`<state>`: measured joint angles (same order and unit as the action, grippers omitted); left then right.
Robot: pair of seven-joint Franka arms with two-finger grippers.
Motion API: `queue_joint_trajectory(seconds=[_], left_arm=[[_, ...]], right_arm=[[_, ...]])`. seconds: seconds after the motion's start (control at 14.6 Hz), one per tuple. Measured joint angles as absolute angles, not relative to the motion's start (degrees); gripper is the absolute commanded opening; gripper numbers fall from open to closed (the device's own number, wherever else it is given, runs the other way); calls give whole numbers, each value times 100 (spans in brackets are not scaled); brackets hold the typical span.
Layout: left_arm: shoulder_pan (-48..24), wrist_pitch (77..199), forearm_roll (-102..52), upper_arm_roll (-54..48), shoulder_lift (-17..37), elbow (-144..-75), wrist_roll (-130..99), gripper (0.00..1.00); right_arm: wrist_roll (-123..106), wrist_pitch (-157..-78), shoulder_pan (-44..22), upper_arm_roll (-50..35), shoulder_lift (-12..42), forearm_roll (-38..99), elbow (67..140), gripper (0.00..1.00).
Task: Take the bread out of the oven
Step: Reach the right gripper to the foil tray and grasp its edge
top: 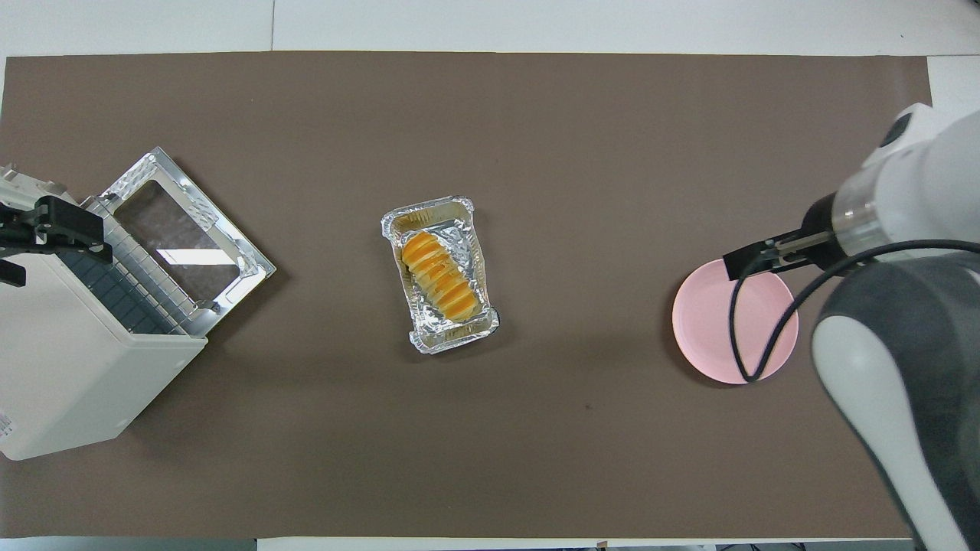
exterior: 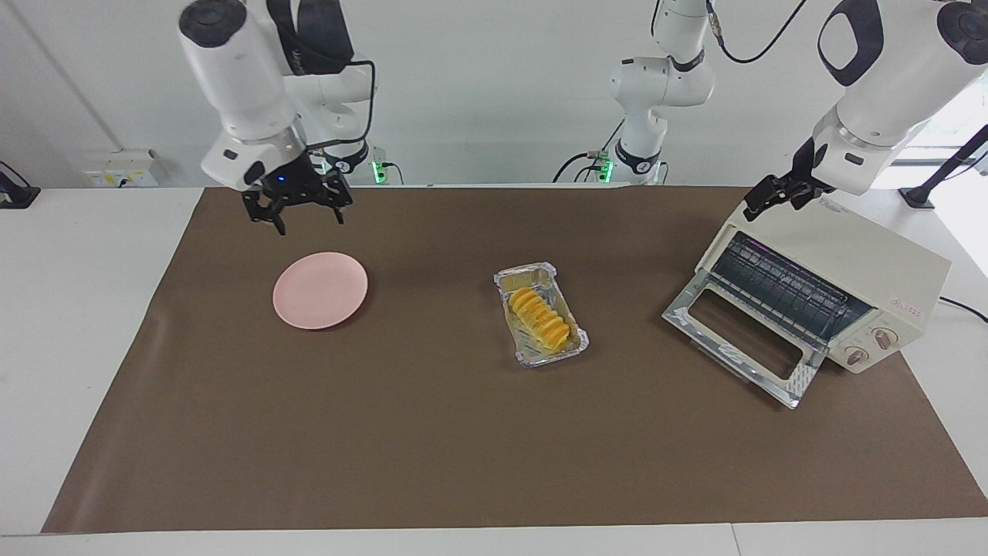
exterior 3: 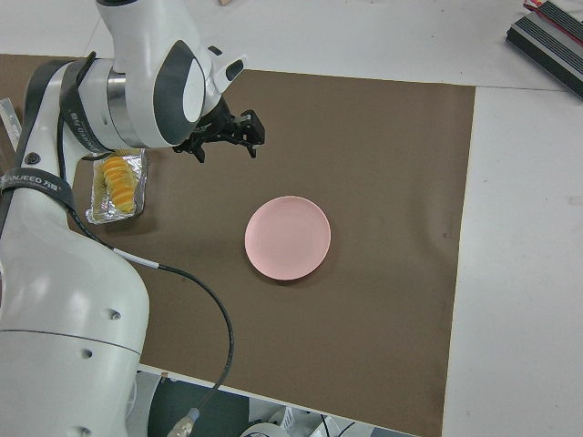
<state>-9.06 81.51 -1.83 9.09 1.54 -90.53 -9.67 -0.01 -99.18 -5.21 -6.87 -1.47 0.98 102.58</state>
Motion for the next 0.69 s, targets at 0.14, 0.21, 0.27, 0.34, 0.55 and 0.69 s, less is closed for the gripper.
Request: queue_joint_trajectory(seconds=[0.14, 0.21, 0.27, 0.34, 0.55, 0.69], left_arm=[[-851, 8150, -183, 877, 117, -9120, -861, 100], [-833, 8150, -183, 869, 117, -9125, -828, 100], [-799, 8157, -183, 846, 117, -9126, -779, 100], [-771, 8174, -183, 822, 117, -9126, -707, 100], [-747, 8195, -182, 796, 115, -9125, -555, 100], [-703, 8195, -182, 782, 115, -9125, -516, 100]], right_arm=[[381, -10333, -927, -699, 248, 104, 10239, 100], [582, -10473, -1124, -699, 463, 110, 10171, 100], [838, -10530, -1331, -699, 687, 115, 10042, 100], [1143, -10572, -1565, -698, 924, 116, 9880, 100], [2000, -10696, -2187, -698, 1637, 112, 9440, 100], [2378, -10729, -2468, -690, 2239, 105, 8921, 100]])
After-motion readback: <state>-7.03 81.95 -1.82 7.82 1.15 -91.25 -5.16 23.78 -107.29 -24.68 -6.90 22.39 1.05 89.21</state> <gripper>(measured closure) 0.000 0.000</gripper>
